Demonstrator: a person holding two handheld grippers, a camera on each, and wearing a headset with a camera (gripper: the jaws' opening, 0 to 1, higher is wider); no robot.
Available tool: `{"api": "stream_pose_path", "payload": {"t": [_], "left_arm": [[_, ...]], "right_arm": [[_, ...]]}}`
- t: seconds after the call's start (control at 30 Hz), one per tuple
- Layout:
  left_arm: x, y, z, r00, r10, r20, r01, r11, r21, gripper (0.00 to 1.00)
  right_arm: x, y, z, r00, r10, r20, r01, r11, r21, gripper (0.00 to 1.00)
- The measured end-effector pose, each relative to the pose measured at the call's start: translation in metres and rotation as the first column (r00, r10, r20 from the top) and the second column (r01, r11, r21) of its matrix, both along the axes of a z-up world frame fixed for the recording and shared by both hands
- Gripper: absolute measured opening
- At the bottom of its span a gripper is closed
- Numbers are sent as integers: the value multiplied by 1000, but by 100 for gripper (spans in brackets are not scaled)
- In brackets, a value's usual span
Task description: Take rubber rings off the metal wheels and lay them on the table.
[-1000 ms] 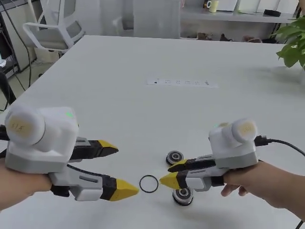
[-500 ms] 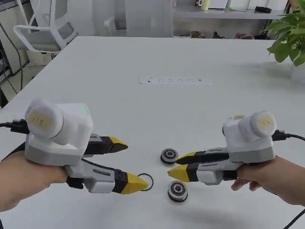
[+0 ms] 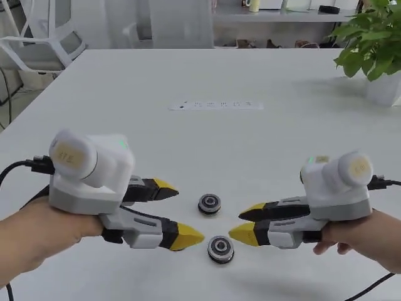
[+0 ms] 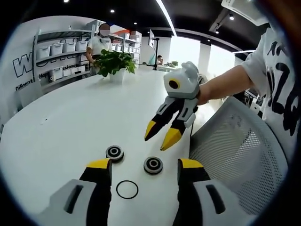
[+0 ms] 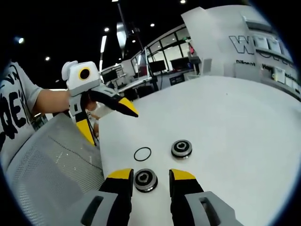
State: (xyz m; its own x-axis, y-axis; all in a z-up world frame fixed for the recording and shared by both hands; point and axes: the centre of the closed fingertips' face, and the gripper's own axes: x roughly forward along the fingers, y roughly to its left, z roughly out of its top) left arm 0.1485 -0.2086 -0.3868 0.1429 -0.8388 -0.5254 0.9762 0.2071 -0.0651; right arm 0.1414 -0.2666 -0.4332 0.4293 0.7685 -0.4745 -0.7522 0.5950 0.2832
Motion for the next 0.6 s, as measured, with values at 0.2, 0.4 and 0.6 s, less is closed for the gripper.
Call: {"api": "stream_pose_path", "payload": {"t": [0.2,0.4,0.6], "left_arm": [[-2,-11,-12,999,-8,-33,8,1000,6,53],[-5,-17,-25,997,-5,-73,7,1000,21,51],[-11,-22,-36,996,-25,-90,29,999,43,49]], "right_arm": [[-7,-1,-11,1000,18,-8,-18,1000,-18,29],[-10,0,-18,999,37,-7,-37,999,-31,29],[-12,1,-26,998,64,-2,-64,997,-51,27]]}}
